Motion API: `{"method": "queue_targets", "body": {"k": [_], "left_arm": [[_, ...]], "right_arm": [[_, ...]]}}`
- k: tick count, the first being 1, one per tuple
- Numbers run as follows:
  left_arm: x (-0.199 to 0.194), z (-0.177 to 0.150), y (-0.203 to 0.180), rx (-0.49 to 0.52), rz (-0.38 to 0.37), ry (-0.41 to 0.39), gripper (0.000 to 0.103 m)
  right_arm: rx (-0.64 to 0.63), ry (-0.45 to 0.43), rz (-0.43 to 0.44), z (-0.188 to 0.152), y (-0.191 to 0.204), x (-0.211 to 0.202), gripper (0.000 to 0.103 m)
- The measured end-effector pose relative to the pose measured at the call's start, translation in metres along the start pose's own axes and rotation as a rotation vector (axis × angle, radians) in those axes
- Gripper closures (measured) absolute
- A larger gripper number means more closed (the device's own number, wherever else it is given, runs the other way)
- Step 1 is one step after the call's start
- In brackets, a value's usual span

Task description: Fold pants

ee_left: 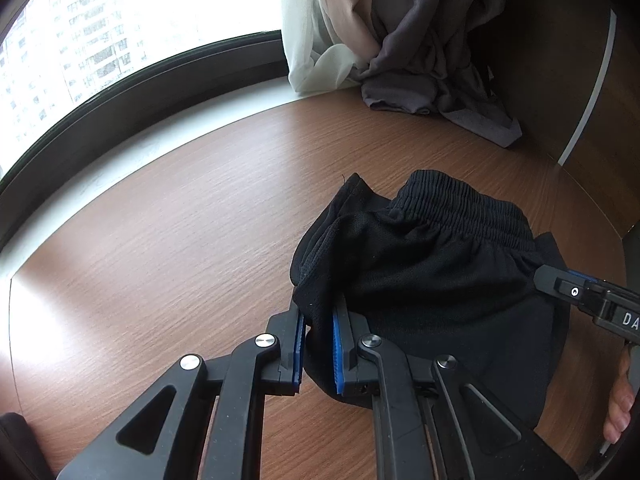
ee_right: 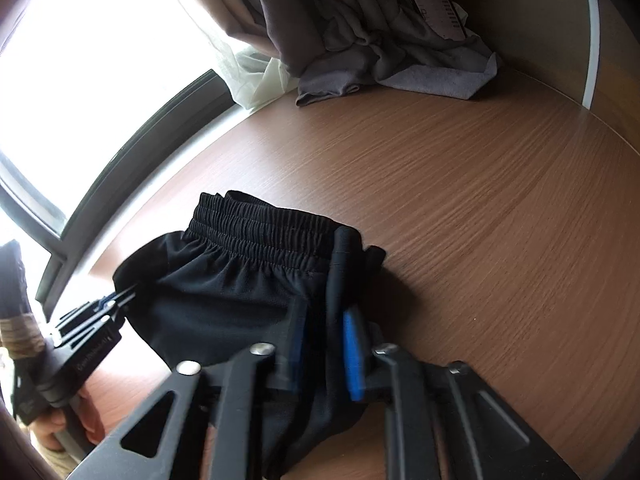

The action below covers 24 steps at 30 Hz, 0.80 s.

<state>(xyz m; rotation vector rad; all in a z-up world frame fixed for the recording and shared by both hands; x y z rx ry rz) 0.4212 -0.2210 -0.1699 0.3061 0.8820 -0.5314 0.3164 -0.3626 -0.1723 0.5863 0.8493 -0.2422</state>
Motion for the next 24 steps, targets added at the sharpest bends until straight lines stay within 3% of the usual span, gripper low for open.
{"method": "queue_targets", "body": {"k": [1, 5, 15, 24], "left_arm": [[0.001, -0.001, 0.002, -0.002, 0.002, 0.005, 0.086], [0.007, -0.004, 0.003, 0.007, 0.005, 0.017, 0.084], [0.019, 0.000, -0.004, 0.066, 0.037, 0.017, 0.072], [0.027, 0.007, 0.001, 0.049, 0.011, 0.017, 0.059]], "right_arm": [[0.007, -0.004, 0.000, 0.000, -0.001, 0.000, 0.056], [0.052, -0.046, -0.021, 0.000, -0.013, -0.001, 0.044], [0.233, 0.013, 0.098, -0.003, -0.033, 0.016, 0.044], [0.271, 0.013, 0.162, 0.006, -0.029, 0.029, 0.044]]}}
Point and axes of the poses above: each gripper's, at about its wrist camera, not at the fingertips, and x roughly the way its jaws point, y to its left, z to its top, the point moved 6 cm from there along x, roughly the way its jaws point, and after that the axes turned 2 degrees about -y, right-handed, at the moved point
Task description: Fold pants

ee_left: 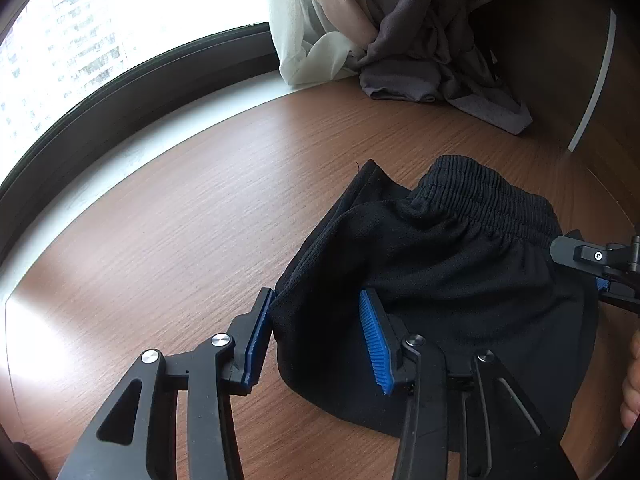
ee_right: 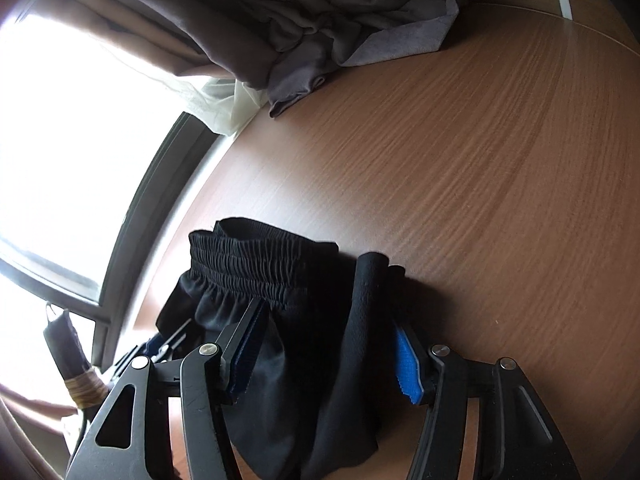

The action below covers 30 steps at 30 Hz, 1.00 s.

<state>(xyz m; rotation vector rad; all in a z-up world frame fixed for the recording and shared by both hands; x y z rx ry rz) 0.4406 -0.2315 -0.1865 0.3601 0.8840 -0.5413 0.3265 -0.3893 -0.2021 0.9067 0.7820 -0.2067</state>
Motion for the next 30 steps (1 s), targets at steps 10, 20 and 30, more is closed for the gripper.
{"method": "queue_targets", "body": {"k": [10, 20, 30], "left_arm": [[0.009, 0.001, 0.006, -0.097, -0.091, 0.014, 0.068], [-0.016, 0.012, -0.003, -0.090, -0.099, -0.069, 0.092], [-0.060, 0.027, -0.004, -0.092, -0.019, -0.150, 0.091]], "right_arm": [[-0.068, 0.017, 0.010, 0.009, 0.013, 0.017, 0.047], [-0.226, -0.027, -0.113, 0.011, 0.028, 0.011, 0.082], [-0.417, -0.133, -0.152, 0.013, 0.056, -0.030, 0.083]]}}
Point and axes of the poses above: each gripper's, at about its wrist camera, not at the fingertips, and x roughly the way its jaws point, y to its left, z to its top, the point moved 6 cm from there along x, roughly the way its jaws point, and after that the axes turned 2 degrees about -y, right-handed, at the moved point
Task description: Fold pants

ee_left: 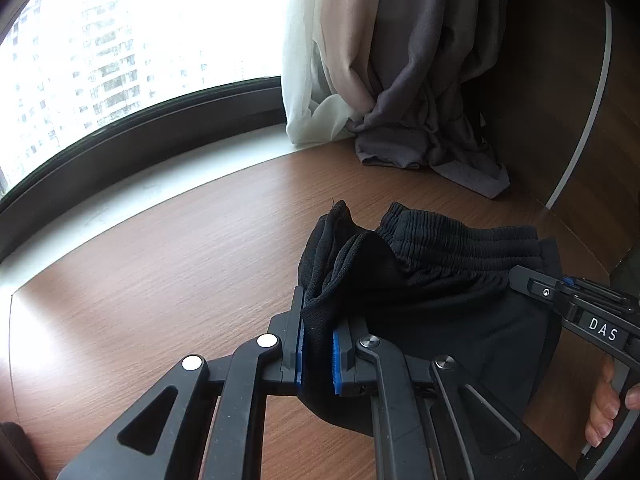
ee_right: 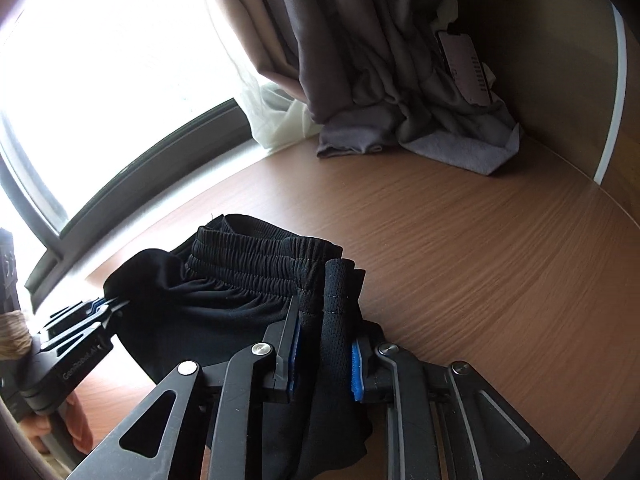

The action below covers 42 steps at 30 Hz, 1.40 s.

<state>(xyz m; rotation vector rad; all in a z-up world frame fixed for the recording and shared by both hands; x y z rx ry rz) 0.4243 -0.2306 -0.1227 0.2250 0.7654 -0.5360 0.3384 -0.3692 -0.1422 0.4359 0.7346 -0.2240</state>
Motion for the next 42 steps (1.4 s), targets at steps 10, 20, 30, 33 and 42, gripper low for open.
{"method": "queue_targets", "body": {"k": [10, 20, 30, 33, 42], "left_arm": [[-0.064, 0.006, 0.013, -0.037, 0.176, -0.068, 0.091], [-0.141, -0.006, 0.036, -0.105, 0.354, -0.116, 0.091], [-0.210, -0.035, 0.072, -0.148, 0.371, -0.130, 0.091], [-0.232, -0.042, 0.088, -0.139, 0.345, -0.143, 0.091], [-0.283, -0.060, 0.134, -0.003, 0.240, -0.150, 0.091]], "right_arm": [[-0.091, -0.029, 0.148, 0.015, 0.031, -0.027, 0.083], [-0.173, -0.015, 0.329, 0.016, 0.077, -0.060, 0.083], [-0.230, -0.011, 0.401, -0.007, 0.133, -0.103, 0.083], [-0.228, -0.027, 0.395, -0.018, 0.153, -0.115, 0.083], [-0.119, -0.101, 0.293, -0.064, 0.207, -0.168, 0.083]]}}
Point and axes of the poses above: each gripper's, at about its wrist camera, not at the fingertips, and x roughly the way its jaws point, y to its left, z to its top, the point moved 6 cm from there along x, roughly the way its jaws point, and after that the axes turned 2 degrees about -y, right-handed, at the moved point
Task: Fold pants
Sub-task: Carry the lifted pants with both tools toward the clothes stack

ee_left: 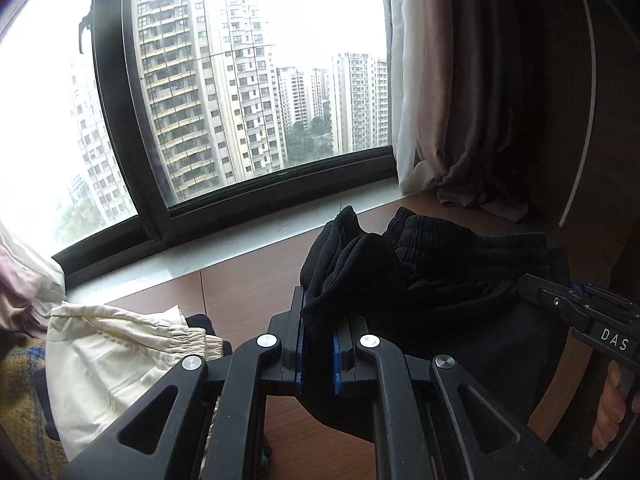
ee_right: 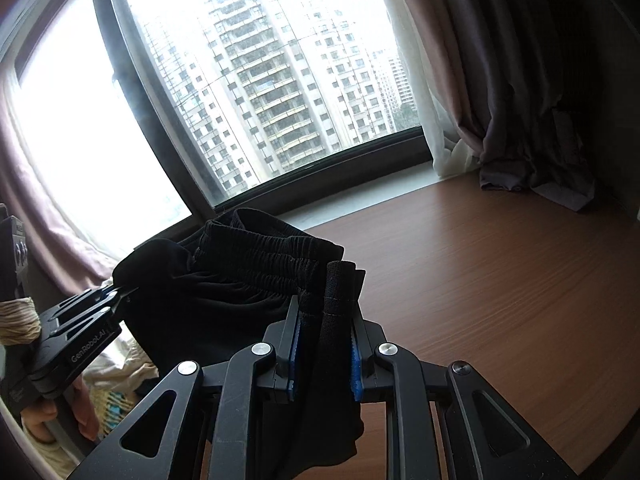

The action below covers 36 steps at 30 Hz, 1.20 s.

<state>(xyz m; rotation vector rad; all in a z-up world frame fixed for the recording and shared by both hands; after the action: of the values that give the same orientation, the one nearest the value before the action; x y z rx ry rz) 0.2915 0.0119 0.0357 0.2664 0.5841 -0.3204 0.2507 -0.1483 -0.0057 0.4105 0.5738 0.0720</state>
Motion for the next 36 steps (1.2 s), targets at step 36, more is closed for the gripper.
{"method": "queue_targets", "body": {"k": [36], "left_arm": [[-0.068, -0.012, 0.174, 0.178, -0.121, -0.061, 0.091]], "right_arm": [[0.130, -0.088, -0.084, -0.061, 0.203, -0.022, 0.083]]}}
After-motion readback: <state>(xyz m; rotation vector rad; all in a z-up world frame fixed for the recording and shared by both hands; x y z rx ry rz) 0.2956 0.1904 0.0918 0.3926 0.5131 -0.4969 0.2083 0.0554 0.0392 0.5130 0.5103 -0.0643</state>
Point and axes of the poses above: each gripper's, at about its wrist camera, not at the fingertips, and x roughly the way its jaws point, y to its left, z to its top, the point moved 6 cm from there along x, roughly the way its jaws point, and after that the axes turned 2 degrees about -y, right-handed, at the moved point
